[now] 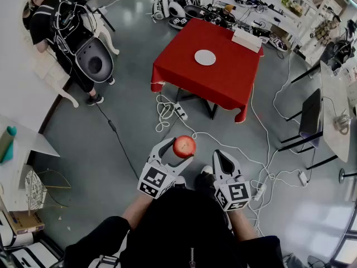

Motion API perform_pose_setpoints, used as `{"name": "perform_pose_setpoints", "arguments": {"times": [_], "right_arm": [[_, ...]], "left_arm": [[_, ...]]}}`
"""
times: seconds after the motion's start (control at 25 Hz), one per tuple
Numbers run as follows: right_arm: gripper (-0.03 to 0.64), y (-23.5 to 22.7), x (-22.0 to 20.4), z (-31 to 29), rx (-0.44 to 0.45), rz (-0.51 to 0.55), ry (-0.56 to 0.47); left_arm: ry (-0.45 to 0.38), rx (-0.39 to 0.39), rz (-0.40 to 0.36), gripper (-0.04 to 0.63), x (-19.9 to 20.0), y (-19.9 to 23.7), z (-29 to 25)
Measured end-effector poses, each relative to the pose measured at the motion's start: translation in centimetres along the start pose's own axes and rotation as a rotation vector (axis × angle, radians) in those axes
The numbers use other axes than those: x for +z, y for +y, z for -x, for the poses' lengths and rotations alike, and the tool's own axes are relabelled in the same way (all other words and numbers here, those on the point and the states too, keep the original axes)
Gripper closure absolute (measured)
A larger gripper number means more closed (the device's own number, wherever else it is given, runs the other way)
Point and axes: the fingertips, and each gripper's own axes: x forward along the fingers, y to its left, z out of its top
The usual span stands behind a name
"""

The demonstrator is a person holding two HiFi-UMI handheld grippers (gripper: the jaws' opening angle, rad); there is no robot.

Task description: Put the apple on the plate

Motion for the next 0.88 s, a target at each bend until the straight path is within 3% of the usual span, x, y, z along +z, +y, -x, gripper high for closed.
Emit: {"name": "perform_pose_setpoints", "arguments": {"times": [0.36, 0.88], "right_arm": [[0.606, -0.8, 0.8, 0.5, 0.000, -0.024, -0.066], [0.606, -1.0, 0.3, 0.8, -0.007, -0.054, -0.055]], "left_arm": [[-0.004, -0.006, -0.004, 0.255, 0.0, -0.3, -0.8], [0.011, -0.015, 0.004, 0.255, -0.2, -0.8, -1.1]]}}
